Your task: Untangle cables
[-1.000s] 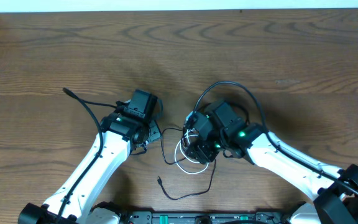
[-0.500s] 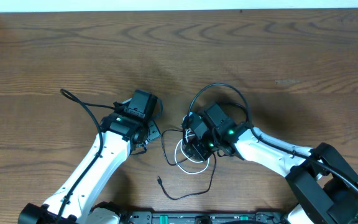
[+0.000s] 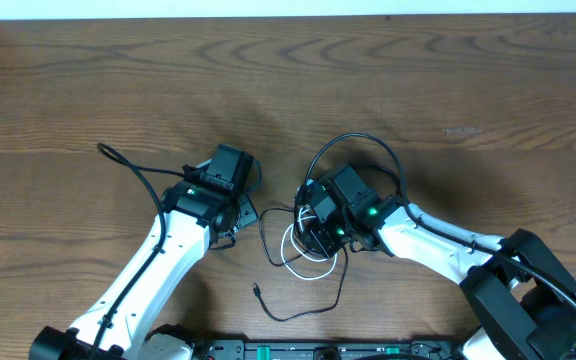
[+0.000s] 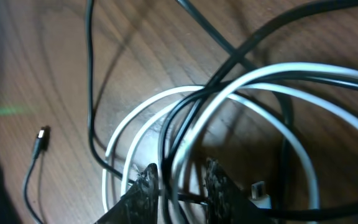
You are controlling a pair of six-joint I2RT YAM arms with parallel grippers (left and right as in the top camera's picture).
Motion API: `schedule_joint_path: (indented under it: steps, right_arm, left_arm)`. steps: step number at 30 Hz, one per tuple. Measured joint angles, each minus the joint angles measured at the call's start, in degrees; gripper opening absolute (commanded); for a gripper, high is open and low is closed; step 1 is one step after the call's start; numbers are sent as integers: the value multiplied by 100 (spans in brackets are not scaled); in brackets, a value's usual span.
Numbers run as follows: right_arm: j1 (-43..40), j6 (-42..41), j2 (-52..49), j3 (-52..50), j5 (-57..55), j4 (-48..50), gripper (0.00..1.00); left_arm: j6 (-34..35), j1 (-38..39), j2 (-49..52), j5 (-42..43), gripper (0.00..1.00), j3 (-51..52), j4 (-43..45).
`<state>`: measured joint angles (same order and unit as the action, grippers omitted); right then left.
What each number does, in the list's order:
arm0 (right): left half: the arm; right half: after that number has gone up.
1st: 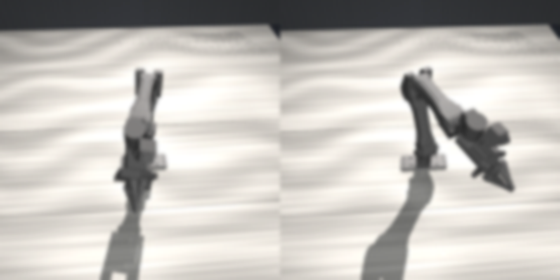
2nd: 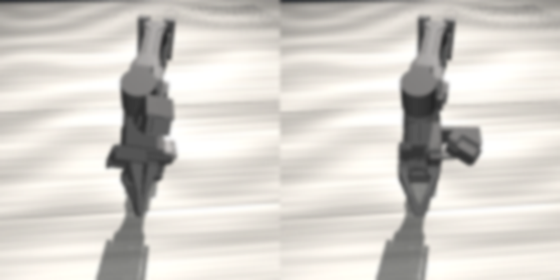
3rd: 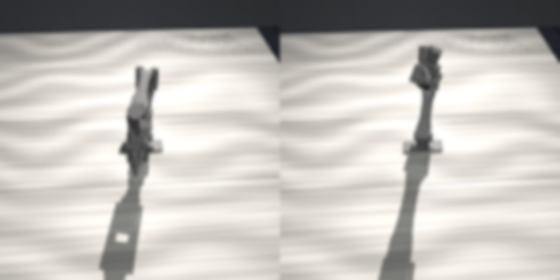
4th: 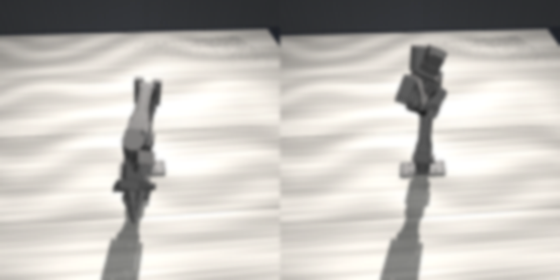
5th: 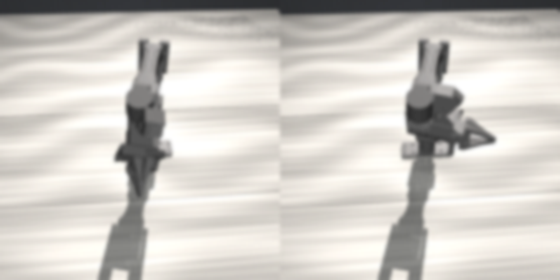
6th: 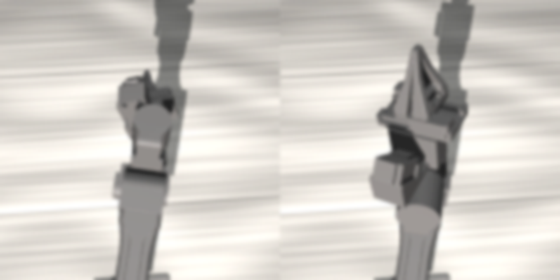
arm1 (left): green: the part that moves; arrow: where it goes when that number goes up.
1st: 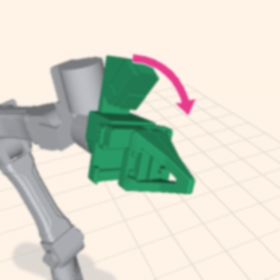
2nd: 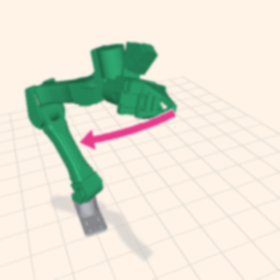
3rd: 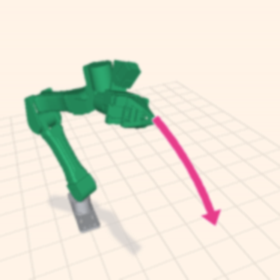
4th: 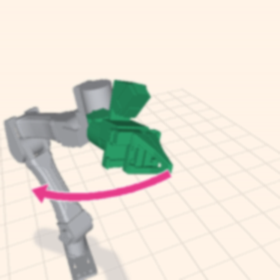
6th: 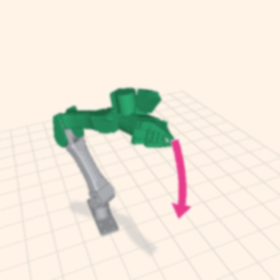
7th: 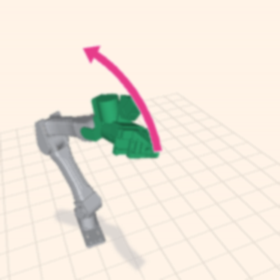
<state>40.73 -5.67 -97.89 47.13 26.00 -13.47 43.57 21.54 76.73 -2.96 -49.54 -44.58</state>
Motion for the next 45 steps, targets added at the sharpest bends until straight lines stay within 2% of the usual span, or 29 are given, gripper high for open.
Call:
schedule_joint_path:
  steps: [6, 8, 9, 10, 16, 24, 30, 35, 45]
  right_arm:
    - [0, -26, 0, 0, 570, 0, 28]
    - [0, -13, 0, 0, 756, 2, 14]
    - [0, -24, 0, 0, 839, 4, 2]
    - [0, -46, 0, 0, 922, 11, 1]
    - [-35, -66, 0, 0, 1917, 474, 1]
    - [-315, -81, 0, -7, 4286, 1508, 2]
    - [-507, -85, 0, -7, 5493, 2011, 5]
    - [-828, -90, 0, -7, 5615, 2044, 1]
    - [-2068, -282, 0, -7, 4623, 2328, 1]
  left_arm:
    - [0, 0, 0, 2, 61, 0, 0]
    - [2, 0, 0, 2, 61, 0, 0]
    - [2, 0, 0, 2, 61, 0, 0]
    - [4, 0, 0, 2, 61, 0, 0]
    - [13, 0, 0, 26, 61, 0, 2]
    - [15, 0, 0, 111, 61, 0, -22]
    - [15, 0, 0, 114, 61, 0, -31]
    - [15, 0, 0, 114, 61, 0, -35]
    - [15, 0, 0, 114, 61, 0, -149]
